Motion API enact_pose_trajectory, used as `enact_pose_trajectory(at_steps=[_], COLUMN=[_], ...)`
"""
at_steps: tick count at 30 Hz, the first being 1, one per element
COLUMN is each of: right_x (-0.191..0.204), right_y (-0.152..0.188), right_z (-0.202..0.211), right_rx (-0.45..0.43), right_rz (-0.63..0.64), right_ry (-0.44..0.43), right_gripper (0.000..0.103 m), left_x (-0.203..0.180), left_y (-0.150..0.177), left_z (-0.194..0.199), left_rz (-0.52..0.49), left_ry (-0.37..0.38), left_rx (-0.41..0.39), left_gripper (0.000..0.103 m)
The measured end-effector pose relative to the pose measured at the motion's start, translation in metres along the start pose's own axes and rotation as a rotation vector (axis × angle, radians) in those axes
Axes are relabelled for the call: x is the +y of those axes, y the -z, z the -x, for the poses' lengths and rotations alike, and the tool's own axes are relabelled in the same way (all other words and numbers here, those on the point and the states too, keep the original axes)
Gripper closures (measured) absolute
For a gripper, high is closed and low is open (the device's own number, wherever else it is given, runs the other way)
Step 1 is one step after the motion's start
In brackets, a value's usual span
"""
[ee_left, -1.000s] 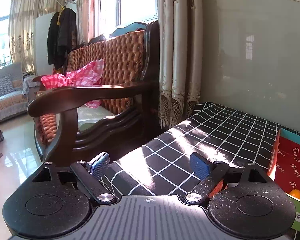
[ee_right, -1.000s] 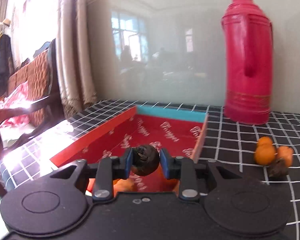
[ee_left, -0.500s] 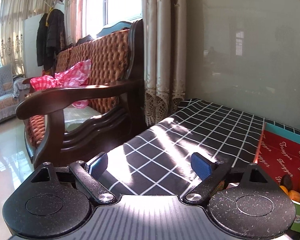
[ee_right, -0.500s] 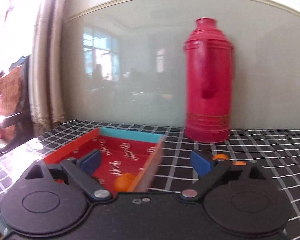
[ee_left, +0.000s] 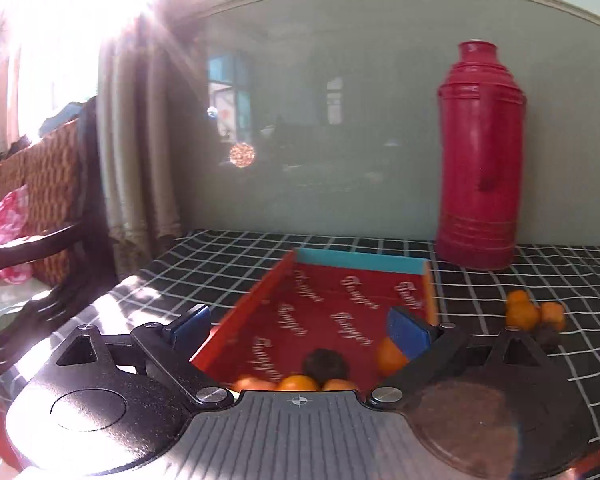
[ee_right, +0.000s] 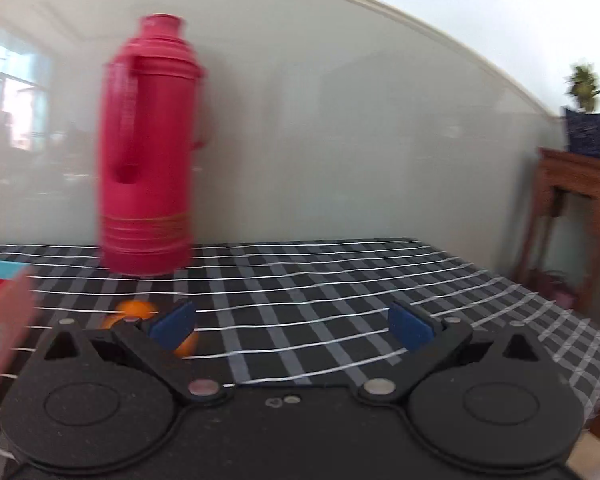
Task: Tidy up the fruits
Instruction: 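Reach the left tool to the pile and grasp another dark purple fruit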
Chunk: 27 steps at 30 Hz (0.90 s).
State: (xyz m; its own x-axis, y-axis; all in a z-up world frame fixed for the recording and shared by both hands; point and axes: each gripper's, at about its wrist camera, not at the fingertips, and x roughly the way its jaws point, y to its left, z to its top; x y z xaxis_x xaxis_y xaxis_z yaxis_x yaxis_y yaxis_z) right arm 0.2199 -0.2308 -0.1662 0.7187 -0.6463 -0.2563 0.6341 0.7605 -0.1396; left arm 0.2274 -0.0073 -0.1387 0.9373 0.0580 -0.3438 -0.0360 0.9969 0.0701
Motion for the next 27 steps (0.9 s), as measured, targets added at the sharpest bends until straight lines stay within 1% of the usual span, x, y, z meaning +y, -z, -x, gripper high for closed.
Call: enact_pose_trajectory(at_steps=[2,3,7,10,12,14,15,16,17,19,21,24,26,27], right_x=[-0.016,-0.023,-0.051,-0.075,-0.089,-0.102,-0.107,-0.112,-0.115,-0.121,-0.12,-0.122,-0.124,-0.124], right_y=[0.002,0.002,0.006,0.008,0.007,0.006,0.005,0.005,0.004,0.003,0.002,0.001,0.0,0.0], right_z=[-0.007,-0.01,-0.016,-0.018,-0.019,-0.019,-0.02,-0.021,-0.022,-0.023,-0.02,-0.016,-0.014,-0.014], right_rx=[-0.005,-0.008,-0.034,-0.049,-0.049,-0.053,-0.051,-0.047,-0.042,-0.038,-0.041,-0.061,-0.067,-0.07], right_rz=[0.011,0.017,0.042,0.03,0.017,0.0,-0.007,-0.013,-0.016,-0.023,-0.026,-0.035,-0.039,-0.037], right_ry=[0.095,0.126,0.218,0.253,0.262,0.259,0.258,0.251,0.24,0.228,0.218,0.211,0.211,0.21], right_gripper=[0.006,0.006,0.006,0.006,0.006,0.006,0.006,0.006,0.006,0.006,0.006,0.006,0.006,0.006], left_x=[-0.028,-0.044,-0.101,-0.14,-0.162,-0.18,-0.188,-0.195,-0.2,-0.207,-0.213,-0.221,-0.223,-0.224], left_y=[0.0,0.0,0.004,0.007,0.009,0.012,0.013,0.015,0.015,0.015,0.016,0.017,0.017,0.017], left_z=[-0.001,-0.001,-0.004,-0.013,-0.021,-0.028,-0.031,-0.034,-0.038,-0.046,-0.053,-0.062,-0.067,-0.069], left_rz=[-0.027,-0.044,-0.092,-0.114,-0.123,-0.127,-0.136,-0.141,-0.14,-0.129,-0.124,-0.136,-0.132,-0.129], left_ry=[0.065,0.097,0.177,0.213,0.226,0.226,0.219,0.215,0.214,0.209,0.202,0.196,0.212,0.218], left_rx=[0.005,0.009,0.018,0.066,0.094,0.099,0.1,0.103,0.113,0.142,0.16,0.181,0.207,0.222], left_gripper=[0.009,0.009,0.009,0.009,0.009,0.01,0.011,0.016,0.021,0.024,0.024,0.028,0.043,0.045])
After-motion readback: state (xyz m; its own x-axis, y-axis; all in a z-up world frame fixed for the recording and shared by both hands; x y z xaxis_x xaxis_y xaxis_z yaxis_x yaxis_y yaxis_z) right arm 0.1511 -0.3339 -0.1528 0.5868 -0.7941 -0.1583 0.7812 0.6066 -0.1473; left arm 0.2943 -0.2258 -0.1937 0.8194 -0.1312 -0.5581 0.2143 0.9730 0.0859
